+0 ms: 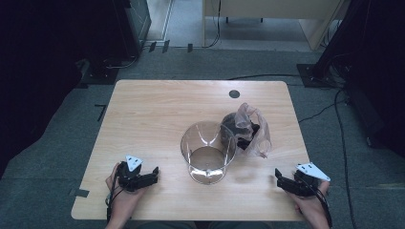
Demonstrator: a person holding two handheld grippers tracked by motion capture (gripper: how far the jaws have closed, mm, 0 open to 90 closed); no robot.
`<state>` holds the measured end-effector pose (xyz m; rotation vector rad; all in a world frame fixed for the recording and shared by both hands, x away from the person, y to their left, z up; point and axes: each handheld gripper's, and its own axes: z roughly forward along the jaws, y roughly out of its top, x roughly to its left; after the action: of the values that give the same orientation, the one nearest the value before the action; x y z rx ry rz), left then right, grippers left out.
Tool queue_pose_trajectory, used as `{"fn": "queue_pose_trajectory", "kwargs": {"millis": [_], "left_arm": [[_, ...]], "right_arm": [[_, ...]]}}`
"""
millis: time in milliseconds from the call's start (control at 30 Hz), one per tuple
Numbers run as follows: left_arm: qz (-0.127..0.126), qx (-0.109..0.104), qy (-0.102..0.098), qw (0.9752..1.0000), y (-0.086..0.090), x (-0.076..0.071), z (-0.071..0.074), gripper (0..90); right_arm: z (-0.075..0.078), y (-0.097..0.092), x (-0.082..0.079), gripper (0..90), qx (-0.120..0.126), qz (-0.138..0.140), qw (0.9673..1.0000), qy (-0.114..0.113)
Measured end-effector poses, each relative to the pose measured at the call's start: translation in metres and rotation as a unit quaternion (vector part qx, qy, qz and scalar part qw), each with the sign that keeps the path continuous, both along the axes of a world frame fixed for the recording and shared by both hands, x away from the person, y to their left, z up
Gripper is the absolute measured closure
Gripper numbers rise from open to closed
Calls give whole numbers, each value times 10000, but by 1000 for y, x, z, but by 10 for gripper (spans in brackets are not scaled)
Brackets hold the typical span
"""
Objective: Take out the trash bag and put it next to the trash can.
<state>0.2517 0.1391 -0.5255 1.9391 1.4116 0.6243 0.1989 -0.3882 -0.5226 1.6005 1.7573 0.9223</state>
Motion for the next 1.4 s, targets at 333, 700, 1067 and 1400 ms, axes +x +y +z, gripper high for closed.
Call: {"fn": "queue_pose_trajectory", "kwargs": {"millis": [333,700,1067,1400], "left_arm": [[-3,2,0,10000,0,0,0,96],[-2,3,-1,10000,0,0,0,96],[-17,4,-1,10000,0,0,0,96],[-39,-10,-10,10000,-1,0,0,96]], "right_arm": [[-3,-6,-8,120,-11,-55,9997,246],[-6,-6,-15,126,-114,-3,9987,506],[-6,-5,-18,139,-31,-41,9988,479],[-7,-4,-18,138,-105,-33,9988,487]]}}
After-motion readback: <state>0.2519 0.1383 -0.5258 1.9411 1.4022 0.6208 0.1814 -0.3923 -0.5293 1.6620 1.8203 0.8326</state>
